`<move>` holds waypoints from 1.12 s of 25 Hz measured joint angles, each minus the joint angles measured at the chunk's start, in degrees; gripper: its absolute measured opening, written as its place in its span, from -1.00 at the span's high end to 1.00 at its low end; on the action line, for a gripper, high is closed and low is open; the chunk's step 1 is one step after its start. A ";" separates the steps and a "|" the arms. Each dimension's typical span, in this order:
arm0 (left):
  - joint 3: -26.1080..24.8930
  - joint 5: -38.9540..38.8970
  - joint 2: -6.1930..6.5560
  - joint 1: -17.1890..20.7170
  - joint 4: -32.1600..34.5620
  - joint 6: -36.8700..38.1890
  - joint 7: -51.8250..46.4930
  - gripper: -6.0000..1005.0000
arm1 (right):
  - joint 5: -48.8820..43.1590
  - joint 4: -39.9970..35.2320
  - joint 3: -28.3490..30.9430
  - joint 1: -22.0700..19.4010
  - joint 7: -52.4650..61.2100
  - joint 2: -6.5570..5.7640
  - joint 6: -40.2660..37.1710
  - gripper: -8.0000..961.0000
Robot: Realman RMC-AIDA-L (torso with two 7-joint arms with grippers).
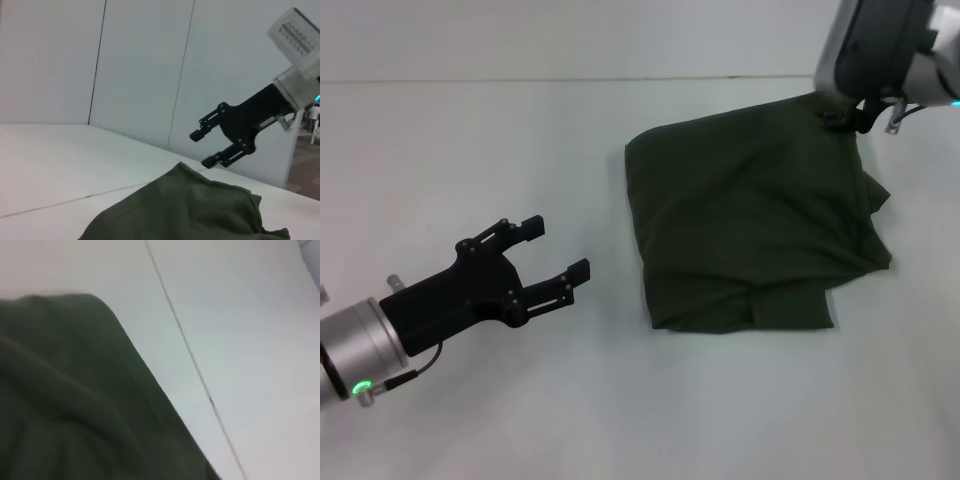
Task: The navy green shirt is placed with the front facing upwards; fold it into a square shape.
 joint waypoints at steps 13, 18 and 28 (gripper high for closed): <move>1.58 0.40 0.22 -1.85 0.66 2.02 0.56 -0.77 | 12.05 -13.15 11.94 -5.64 15.78 0.07 -23.43 -0.78; 3.07 0.49 0.26 -2.46 0.86 2.33 0.59 -0.77 | 26.42 -11.81 18.41 -9.73 9.55 0.00 -22.16 -0.88; 3.72 0.10 0.18 -2.26 0.57 2.37 0.56 -0.77 | 54.33 15.27 28.16 -14.56 -30.87 0.01 -15.18 -0.19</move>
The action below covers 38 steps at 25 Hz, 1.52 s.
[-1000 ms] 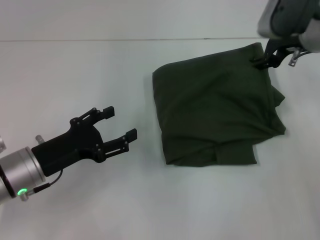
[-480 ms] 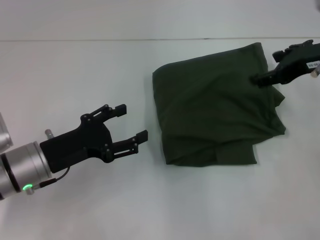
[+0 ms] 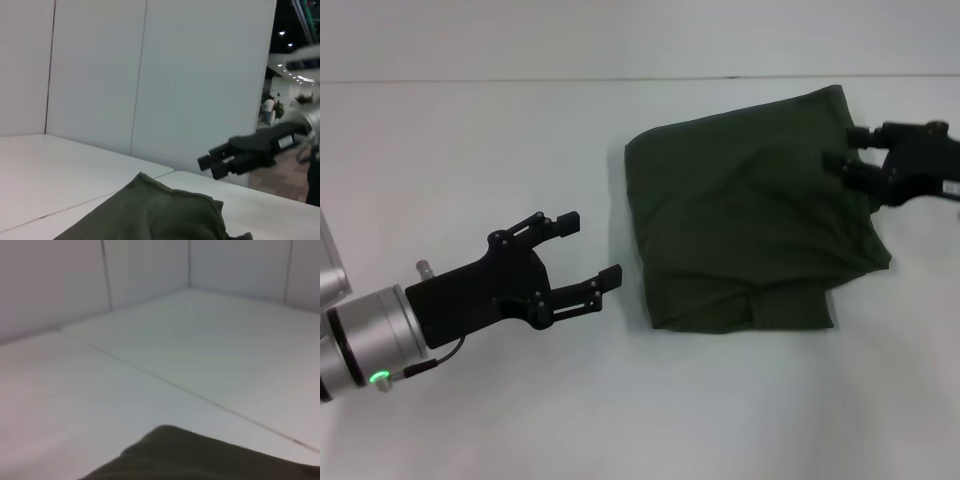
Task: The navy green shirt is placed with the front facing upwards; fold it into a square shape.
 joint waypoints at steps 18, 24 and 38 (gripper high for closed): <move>0.02 -0.07 -0.18 0.40 -0.40 2.61 -2.76 -0.77 | 17.86 36.72 9.77 6.92 -55.50 -0.21 9.84 0.95; -0.11 -0.06 -0.17 1.23 -0.35 3.21 -2.85 -0.76 | 17.95 37.84 9.89 8.34 -54.76 -0.33 16.34 0.98; -0.18 -0.06 -0.27 1.57 -0.38 3.09 -2.35 -0.71 | 17.48 38.04 9.46 8.49 -50.94 -0.88 17.53 0.98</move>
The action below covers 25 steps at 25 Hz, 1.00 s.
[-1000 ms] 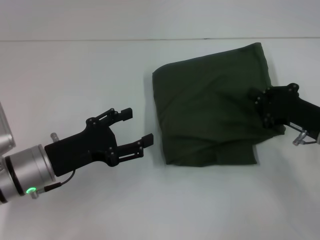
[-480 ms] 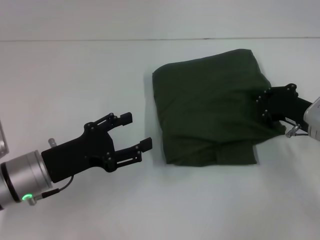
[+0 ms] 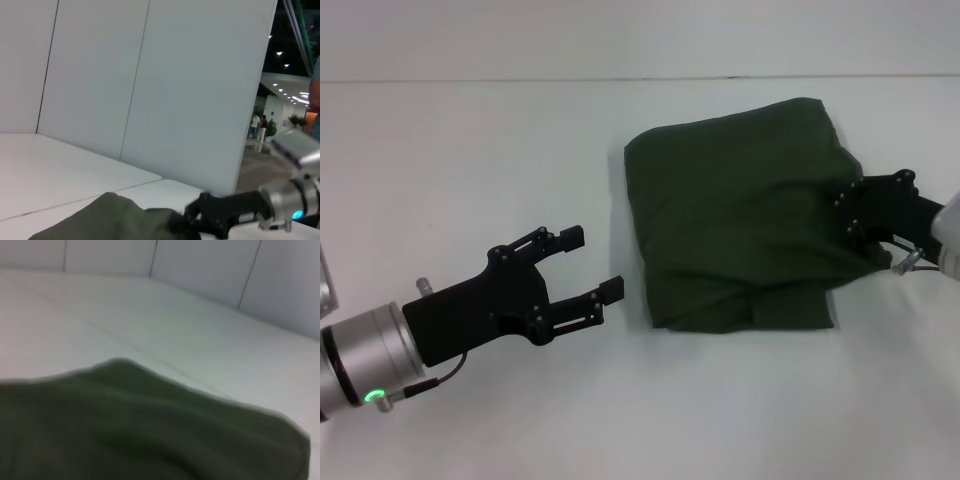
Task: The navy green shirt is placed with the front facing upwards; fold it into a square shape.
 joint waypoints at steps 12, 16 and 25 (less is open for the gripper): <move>-0.64 -1.64 -0.09 0.11 -3.89 0.66 9.35 -0.72 | 0.54 -11.54 6.00 -16.70 2.15 0.69 -34.21 0.98; -0.69 -3.08 -0.15 0.11 -6.22 0.61 12.46 -0.72 | 0.51 -6.32 8.23 -20.96 -4.70 0.86 -41.58 0.99; 2.90 -0.22 1.40 -0.05 -3.93 2.00 9.55 -0.73 | -4.90 -1.03 7.67 -23.58 -7.67 0.80 -45.00 0.96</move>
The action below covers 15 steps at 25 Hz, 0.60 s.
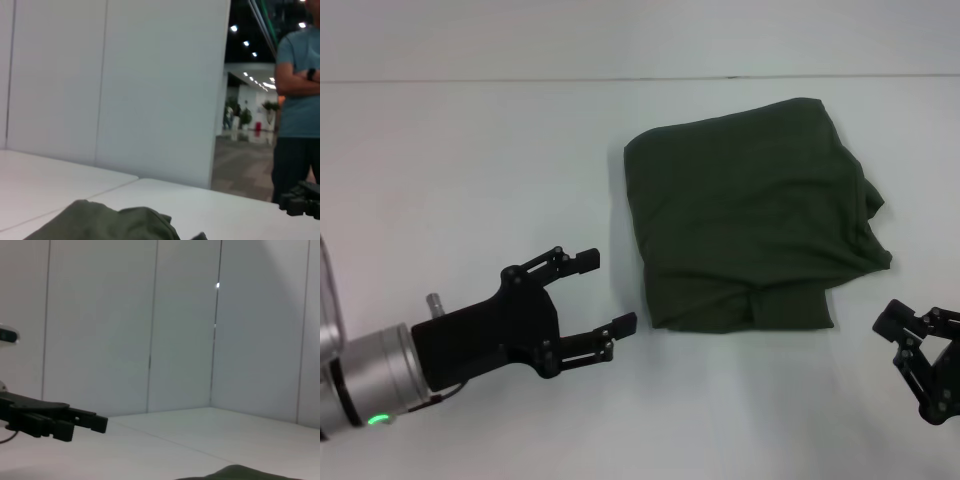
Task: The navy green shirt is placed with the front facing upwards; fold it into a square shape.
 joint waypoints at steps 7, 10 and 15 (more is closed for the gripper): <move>-0.17 1.31 0.74 0.40 2.81 0.74 -0.77 -0.74 | -0.13 -0.09 0.63 0.49 1.94 0.04 0.62 0.74; -0.08 3.29 0.92 0.25 3.49 0.84 -0.69 -0.74 | -0.30 -0.20 0.67 0.98 1.82 0.02 1.16 0.54; 0.07 6.66 1.29 -0.30 4.57 1.10 -1.24 -0.74 | -0.53 -1.94 0.12 1.38 2.40 -0.32 1.42 0.05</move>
